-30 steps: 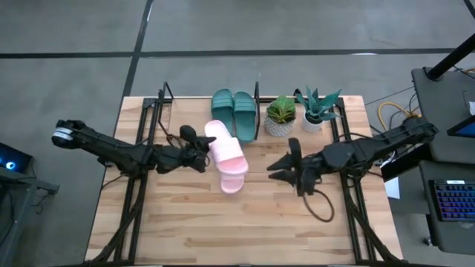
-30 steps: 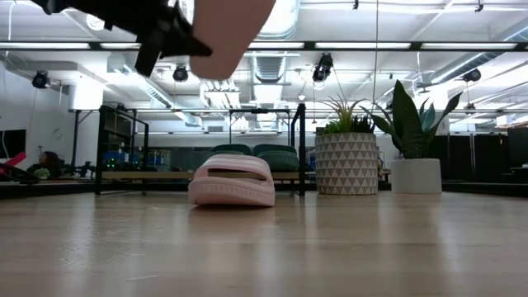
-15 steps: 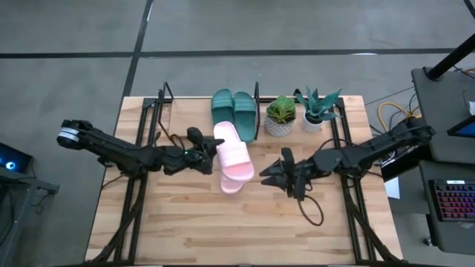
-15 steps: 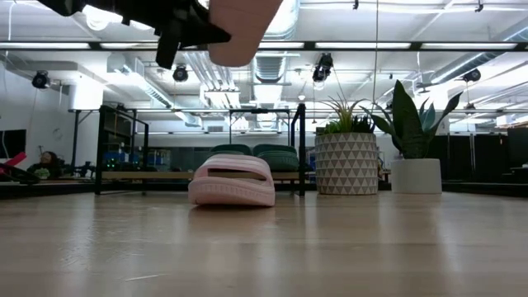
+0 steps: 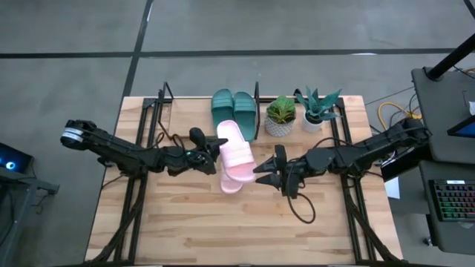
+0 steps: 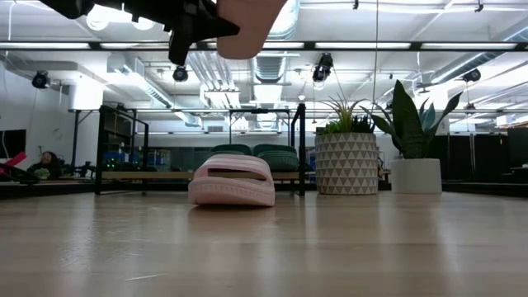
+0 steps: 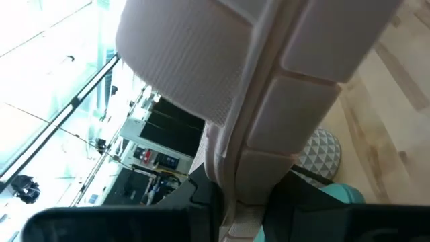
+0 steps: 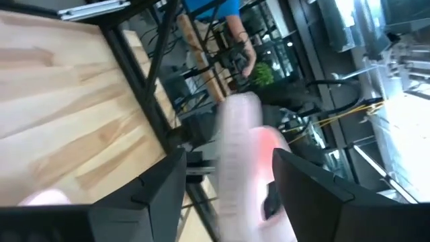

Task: Pick and place slides into the shelf
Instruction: Put the left pink slide into the shelf

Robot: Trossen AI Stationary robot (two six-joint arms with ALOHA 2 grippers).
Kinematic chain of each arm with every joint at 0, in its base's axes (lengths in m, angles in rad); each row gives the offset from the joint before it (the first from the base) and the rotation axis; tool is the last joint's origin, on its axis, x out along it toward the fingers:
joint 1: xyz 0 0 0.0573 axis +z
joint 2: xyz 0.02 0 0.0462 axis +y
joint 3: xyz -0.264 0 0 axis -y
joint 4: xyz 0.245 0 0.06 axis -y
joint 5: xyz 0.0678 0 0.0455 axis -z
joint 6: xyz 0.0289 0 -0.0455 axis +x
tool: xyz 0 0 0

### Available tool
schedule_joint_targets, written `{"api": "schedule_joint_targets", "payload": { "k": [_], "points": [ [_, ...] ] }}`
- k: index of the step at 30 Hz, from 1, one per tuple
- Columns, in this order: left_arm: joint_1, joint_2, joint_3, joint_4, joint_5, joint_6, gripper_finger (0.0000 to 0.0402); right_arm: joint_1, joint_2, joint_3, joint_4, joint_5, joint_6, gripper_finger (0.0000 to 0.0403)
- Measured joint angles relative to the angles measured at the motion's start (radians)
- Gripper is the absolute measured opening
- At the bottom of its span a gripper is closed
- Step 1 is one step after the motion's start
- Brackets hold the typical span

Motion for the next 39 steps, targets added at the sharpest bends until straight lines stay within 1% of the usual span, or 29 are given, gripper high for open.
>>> {"api": "schedule_joint_targets", "payload": {
  "k": [9,13,18,20,22,29,31,32,34,37,39],
  "points": [
    [0.000,0.004,0.003,0.025,0.006,0.001,0.0047,-0.004,0.013,-0.001,0.010,0.004,0.012,0.0210],
    [0.000,0.004,0.005,0.025,0.029,0.001,0.0047,-0.004,0.035,-0.001,0.026,0.005,0.008,0.0210],
    [0.000,0.004,0.009,0.028,0.032,0.001,0.0047,-0.005,0.067,-0.001,0.097,0.008,-0.009,0.0203],
    [0.000,0.004,0.009,0.024,0.032,0.001,0.0047,-0.006,0.079,-0.001,0.112,0.008,-0.029,0.0188],
    [0.000,0.004,0.009,0.023,0.033,0.000,0.0047,-0.007,0.090,-0.001,0.119,0.008,-0.050,0.0164],
    [0.000,0.004,0.008,0.021,0.033,0.001,0.0044,-0.011,0.098,-0.001,0.126,0.027,-0.069,0.0034],
    [0.000,0.004,0.008,0.022,0.033,-0.002,0.0045,-0.010,0.097,-0.001,0.129,0.037,-0.074,0.0033],
    [0.000,0.004,0.008,0.022,0.033,-0.007,0.0051,-0.010,0.097,-0.001,0.132,0.038,-0.075,0.0033],
    [0.000,0.004,0.008,0.025,0.029,-0.010,0.0082,-0.010,0.097,-0.001,0.135,0.046,-0.079,0.0033],
    [0.001,0.001,0.010,0.029,0.008,-0.056,0.0147,-0.010,0.097,-0.001,0.134,0.082,-0.082,0.0033],
    [-0.001,-0.012,0.010,0.024,-0.033,-0.098,0.0190,-0.011,0.097,-0.004,0.131,0.130,-0.082,0.0033]
  ]
}}
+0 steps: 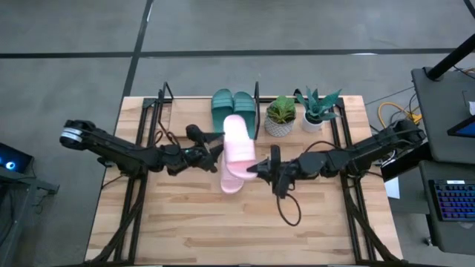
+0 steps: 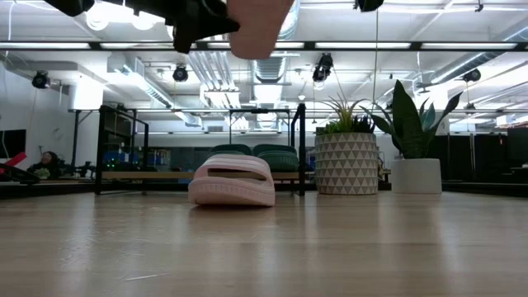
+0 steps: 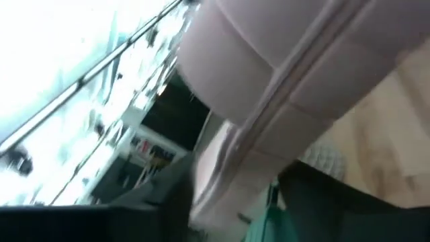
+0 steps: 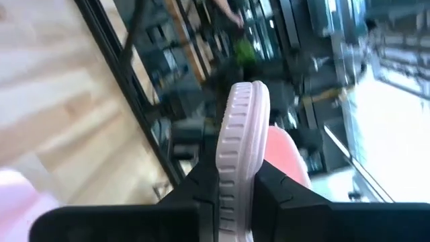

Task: Pick and place slides into the shelf
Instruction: Put the left pink slide into the shelf

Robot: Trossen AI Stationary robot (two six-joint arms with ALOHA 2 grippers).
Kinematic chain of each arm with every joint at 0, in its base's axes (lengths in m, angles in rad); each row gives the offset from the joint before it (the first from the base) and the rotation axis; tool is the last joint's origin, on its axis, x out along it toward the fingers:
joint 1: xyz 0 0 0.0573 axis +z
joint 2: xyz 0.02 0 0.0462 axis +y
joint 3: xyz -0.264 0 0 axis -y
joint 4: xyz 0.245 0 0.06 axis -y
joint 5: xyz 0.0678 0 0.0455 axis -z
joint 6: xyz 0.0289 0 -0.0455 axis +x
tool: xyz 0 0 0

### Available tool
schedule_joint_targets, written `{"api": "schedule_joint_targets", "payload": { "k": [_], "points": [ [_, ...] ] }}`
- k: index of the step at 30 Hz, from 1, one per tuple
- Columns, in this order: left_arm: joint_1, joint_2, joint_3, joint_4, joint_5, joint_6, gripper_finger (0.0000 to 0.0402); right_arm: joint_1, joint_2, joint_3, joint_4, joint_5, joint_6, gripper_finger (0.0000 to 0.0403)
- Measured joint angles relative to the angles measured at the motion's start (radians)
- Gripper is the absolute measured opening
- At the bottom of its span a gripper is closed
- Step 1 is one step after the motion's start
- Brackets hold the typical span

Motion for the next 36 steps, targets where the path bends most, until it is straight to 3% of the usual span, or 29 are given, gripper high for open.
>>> {"api": "schedule_joint_targets", "payload": {
  "k": [4,8,17,24,36],
  "points": [
    [-0.018,-0.038,0.000,-0.086,-0.136,-0.051,0.0258,-0.006,0.000,-0.017,-0.016,0.075,-0.011,0.0033],
    [-0.056,-0.078,0.003,-0.185,-0.158,-0.124,0.0284,-0.026,0.000,-0.038,-0.035,0.097,-0.009,0.0033],
    [-0.129,-0.114,0.036,-0.213,-0.189,-0.171,0.0272,-0.095,0.078,-0.064,-0.045,0.101,-0.004,0.0033],
    [-0.126,-0.028,0.174,-0.533,-0.233,-0.338,0.0267,-0.134,0.195,-0.035,-0.035,0.158,-0.034,0.0033],
    [-0.112,0.140,0.291,-0.667,-0.269,-0.359,0.0267,-0.143,0.245,0.019,-0.031,0.170,-0.083,0.0033]
  ]
}}
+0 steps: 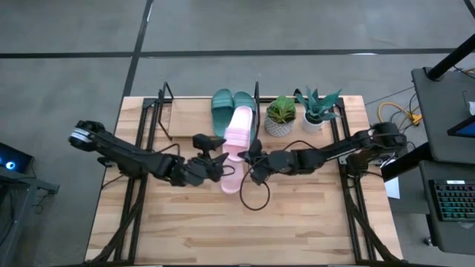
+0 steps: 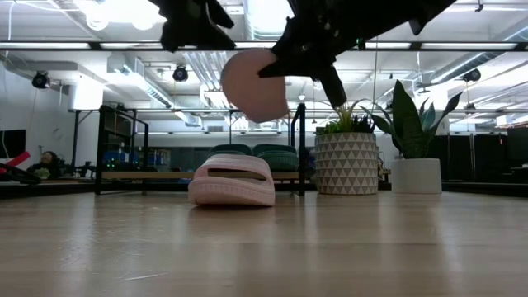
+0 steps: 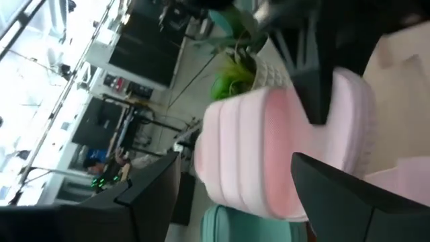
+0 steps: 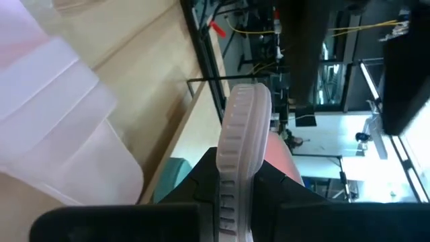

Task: Pick and place slides into the shelf
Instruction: Put the left pink slide into the shelf

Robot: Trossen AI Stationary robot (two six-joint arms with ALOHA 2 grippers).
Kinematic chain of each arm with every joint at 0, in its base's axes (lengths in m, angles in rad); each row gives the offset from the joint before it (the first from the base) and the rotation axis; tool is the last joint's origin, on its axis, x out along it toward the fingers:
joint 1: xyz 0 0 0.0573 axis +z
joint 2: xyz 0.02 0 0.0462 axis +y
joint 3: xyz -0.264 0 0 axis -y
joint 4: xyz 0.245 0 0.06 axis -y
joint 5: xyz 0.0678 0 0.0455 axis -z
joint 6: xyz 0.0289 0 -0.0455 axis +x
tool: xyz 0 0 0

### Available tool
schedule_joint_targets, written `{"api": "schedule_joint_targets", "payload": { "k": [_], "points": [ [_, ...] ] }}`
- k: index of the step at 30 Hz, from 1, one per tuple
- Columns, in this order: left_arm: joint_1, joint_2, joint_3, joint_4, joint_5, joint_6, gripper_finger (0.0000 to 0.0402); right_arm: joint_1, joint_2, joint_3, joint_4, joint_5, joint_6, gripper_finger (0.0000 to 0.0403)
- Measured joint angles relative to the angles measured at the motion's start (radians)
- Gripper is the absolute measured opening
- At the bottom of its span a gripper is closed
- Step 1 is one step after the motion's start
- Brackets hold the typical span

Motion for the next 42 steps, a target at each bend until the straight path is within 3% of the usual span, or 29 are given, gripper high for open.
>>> {"api": "schedule_joint_targets", "payload": {
  "k": [28,32,42],
  "points": [
    [0.083,0.028,0.002,0.007,-0.077,0.000,0.0262,0.013,-0.014,0.035,0.038,-0.106,-0.014,0.0031],
    [0.086,0.028,0.002,0.008,-0.079,0.000,0.0229,0.022,-0.014,0.045,0.038,-0.106,-0.011,0.0031],
    [0.088,0.028,0.002,0.019,-0.078,0.002,0.0101,0.026,-0.014,0.059,0.042,-0.143,-0.011,0.0031]
  ]
}}
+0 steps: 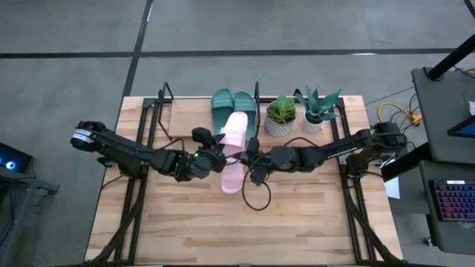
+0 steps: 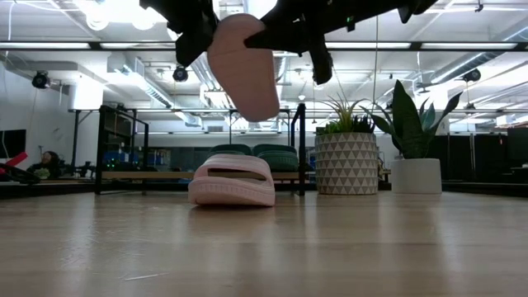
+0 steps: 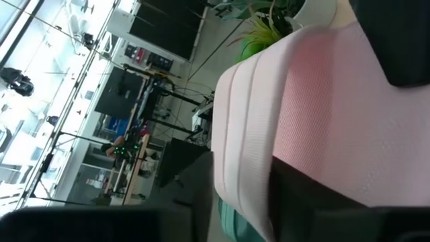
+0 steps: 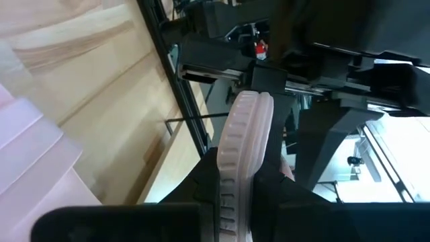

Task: Pick and place slides into the shelf
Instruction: Put the left pink slide into the shelf

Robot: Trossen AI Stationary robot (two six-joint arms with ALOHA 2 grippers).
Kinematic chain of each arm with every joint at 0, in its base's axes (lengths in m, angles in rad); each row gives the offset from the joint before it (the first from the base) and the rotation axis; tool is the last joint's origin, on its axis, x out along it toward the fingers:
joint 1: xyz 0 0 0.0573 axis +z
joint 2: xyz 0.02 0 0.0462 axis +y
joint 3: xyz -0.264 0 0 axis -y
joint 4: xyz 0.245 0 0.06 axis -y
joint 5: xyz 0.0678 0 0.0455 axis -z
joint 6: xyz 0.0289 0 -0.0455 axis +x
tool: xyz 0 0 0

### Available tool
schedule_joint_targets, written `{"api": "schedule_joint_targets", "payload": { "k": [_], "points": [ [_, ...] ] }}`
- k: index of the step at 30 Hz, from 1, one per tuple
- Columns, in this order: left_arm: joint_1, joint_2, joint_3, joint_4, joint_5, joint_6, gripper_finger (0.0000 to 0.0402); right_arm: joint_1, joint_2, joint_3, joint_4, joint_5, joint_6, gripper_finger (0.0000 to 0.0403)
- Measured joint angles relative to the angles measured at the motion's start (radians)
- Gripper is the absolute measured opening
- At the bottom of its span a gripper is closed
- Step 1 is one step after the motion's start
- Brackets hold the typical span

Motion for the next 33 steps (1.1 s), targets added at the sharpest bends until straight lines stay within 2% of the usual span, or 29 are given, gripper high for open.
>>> {"api": "schedule_joint_targets", "payload": {
  "k": [8,11,14,18,22,27,33],
  "points": [
    [0.004,0.001,0.000,-0.005,0.005,0.053,0.0009,0.000,0.000,0.002,0.006,-0.024,-0.003,0.0031],
    [0.005,0.000,0.000,-0.005,0.003,0.094,0.0005,0.000,0.000,0.002,0.007,-0.009,0.012,0.0036],
    [0.007,0.000,0.000,-0.007,-0.007,0.129,0.0002,0.000,0.000,0.003,0.010,0.052,0.077,0.0073],
    [0.011,-0.003,-0.003,-0.025,-0.132,0.196,0.0001,0.004,-0.003,0.003,0.012,0.146,0.161,0.0127],
    [0.013,-0.005,-0.015,-0.018,-0.226,0.270,0.0001,0.001,-0.003,0.003,0.006,0.185,0.189,0.0157],
    [0.024,-0.029,-0.063,-0.056,-0.257,0.262,0.0001,0.001,-0.012,0.001,-0.003,0.272,0.230,0.0163],
    [0.038,-0.162,-0.183,-0.069,-0.251,0.203,0.0000,0.000,-0.093,-0.039,-0.061,0.261,0.324,0.0151]
  ]
}}
